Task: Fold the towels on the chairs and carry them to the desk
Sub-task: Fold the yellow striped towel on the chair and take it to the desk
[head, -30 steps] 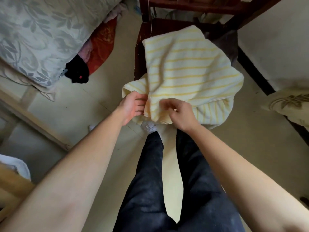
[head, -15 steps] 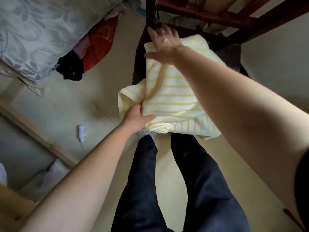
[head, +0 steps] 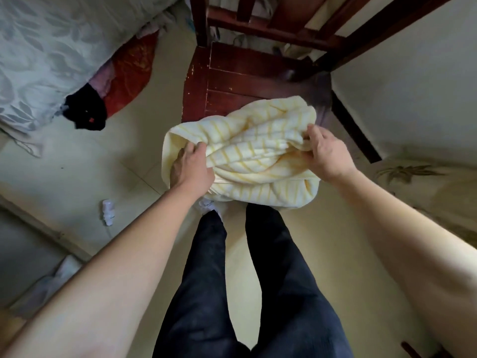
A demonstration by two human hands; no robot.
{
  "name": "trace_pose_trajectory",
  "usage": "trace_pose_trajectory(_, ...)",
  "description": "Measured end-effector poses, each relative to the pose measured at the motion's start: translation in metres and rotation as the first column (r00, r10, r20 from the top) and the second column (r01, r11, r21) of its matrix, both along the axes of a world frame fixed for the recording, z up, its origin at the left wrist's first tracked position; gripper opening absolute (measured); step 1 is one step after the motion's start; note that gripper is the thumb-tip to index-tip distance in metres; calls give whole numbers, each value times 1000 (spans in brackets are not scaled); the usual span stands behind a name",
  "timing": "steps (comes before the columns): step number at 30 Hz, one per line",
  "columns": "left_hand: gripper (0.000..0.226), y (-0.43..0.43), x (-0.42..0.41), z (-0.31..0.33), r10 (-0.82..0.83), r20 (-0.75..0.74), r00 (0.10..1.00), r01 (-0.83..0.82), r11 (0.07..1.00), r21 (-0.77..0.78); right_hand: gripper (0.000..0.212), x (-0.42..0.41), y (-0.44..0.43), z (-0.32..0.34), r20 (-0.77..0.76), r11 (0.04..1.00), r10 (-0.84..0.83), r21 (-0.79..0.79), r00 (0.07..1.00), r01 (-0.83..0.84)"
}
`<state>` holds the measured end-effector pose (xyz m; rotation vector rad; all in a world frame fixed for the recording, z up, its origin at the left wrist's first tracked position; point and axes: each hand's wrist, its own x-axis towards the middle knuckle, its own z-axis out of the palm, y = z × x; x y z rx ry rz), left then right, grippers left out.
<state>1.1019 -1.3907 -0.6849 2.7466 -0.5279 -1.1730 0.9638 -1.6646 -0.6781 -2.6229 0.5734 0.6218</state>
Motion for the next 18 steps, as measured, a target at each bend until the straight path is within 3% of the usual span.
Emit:
trace_pose_trajectory(5,40,6,-15,3,-10,62,998,11,1000,-11,47,3,5,-7,10,979,184,-88,983,-182)
trace_pose_trajectory(8,38,7,-15,9,-26,90,996,29,999,-32,46,16,3,3,-34,953,259,-150,965,-261)
trace_pose_trajectory(13,37,-3,9,63,48,206,977,-27,994,-103,40,38,-22,71,147,952,185,-272,972,-140)
trace_pose_trajectory(18,40,-28,58,177,108,530,841,13,976,-219,48,49,-47,193,345,901,251,-424,905,-89)
